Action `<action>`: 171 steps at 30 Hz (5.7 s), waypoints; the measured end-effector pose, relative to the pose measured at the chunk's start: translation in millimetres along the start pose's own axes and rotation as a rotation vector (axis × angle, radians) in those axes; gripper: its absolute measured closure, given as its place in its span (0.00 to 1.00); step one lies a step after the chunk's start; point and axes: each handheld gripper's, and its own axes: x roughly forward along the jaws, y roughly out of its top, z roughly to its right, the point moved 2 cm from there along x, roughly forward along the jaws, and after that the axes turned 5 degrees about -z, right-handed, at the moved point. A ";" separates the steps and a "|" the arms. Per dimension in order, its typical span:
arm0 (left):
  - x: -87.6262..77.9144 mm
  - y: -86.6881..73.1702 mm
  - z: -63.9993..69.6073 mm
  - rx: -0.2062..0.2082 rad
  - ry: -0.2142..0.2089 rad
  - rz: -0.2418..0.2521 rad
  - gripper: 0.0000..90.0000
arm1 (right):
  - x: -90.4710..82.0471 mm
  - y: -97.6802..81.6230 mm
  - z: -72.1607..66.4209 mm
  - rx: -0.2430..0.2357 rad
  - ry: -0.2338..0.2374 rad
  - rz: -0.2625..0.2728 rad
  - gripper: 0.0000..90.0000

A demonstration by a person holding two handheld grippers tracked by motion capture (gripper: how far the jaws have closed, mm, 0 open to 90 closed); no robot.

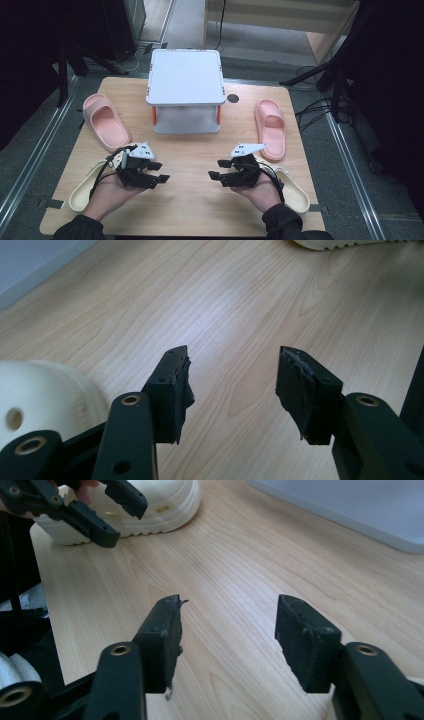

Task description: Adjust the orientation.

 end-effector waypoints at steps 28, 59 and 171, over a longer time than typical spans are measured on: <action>-28.6 -16.0 -8.5 -0.039 0.055 0.014 0.55 | 2.8 1.7 -7.8 -0.087 -0.045 -0.031 0.50; -83.6 -72.8 -19.7 -0.181 0.116 -0.015 0.60 | 7.1 3.1 -3.7 -0.070 -0.042 -0.050 0.50; -1.4 -16.8 -72.3 -0.160 0.046 -0.068 0.95 | 70.8 19.9 -16.4 -0.062 -0.009 -0.101 1.00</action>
